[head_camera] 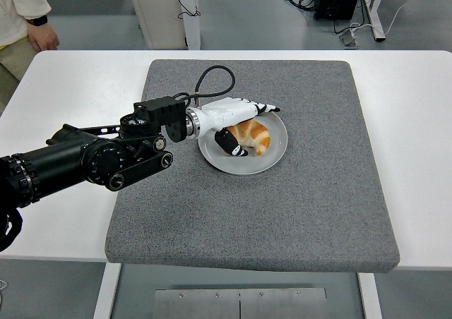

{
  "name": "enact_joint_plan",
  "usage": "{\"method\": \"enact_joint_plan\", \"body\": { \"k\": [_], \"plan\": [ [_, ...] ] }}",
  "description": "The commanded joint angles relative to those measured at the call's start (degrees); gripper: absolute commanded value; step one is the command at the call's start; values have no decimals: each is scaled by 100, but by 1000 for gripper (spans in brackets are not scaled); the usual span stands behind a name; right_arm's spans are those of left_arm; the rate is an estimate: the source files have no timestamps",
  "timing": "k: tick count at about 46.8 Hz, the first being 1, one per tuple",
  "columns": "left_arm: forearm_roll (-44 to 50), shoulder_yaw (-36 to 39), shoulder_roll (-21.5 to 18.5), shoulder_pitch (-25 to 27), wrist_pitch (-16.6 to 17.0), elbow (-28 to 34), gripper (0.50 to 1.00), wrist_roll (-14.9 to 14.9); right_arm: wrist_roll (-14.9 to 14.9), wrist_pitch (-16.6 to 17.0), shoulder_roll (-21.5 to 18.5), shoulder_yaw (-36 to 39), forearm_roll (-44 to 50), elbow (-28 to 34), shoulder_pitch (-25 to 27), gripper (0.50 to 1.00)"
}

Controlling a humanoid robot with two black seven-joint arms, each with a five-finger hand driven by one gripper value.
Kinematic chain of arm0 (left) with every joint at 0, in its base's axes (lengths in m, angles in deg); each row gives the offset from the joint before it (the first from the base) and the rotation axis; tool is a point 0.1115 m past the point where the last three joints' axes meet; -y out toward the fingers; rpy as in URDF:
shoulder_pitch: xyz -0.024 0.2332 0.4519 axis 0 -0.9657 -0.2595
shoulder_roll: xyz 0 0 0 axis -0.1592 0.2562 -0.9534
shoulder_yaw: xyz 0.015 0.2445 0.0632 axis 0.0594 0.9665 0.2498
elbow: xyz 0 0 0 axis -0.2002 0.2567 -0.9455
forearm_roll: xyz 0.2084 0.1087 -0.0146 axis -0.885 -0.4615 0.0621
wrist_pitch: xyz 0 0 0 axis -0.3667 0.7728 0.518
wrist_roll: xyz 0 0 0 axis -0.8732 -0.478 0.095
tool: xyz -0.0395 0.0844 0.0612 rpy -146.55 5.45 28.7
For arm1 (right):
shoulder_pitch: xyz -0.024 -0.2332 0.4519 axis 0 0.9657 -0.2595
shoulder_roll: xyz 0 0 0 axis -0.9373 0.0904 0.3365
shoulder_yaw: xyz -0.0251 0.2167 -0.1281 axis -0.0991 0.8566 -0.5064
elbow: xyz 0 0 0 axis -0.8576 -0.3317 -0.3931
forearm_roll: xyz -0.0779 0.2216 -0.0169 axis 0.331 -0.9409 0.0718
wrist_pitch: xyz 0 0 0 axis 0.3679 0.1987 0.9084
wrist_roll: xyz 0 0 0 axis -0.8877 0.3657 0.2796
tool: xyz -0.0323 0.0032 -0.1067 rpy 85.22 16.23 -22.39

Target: Place the bread on the plate

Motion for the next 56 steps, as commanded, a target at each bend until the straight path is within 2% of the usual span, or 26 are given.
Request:
{"method": "enact_joint_plan", "body": {
  "k": [1,8,16,26,40,56],
  "plan": [
    [3,-5,-40,37,-4,39,971,-1,0,-1,0,0,0,0,0,1000],
    [240,-75,-171,257,-57,293,971,-27,0,-1,0,0,0,0,0,1000],
    [1206,-84,-356,767,-347,461,971,-361,0,8,0,0,0,0,0,1000],
    [1928,-93,-576,1347,-444,452,971,-361,0,-1,0,0,0,0,0,1000],
    [3158,-743,-901,1374,-444,399,972,-326,0,8,0,0,0,0,0,1000],
    [4274,-998,-954,1163,-435,-31,972,-300,0,8,0,0,0,0,0,1000]
  ]
}}
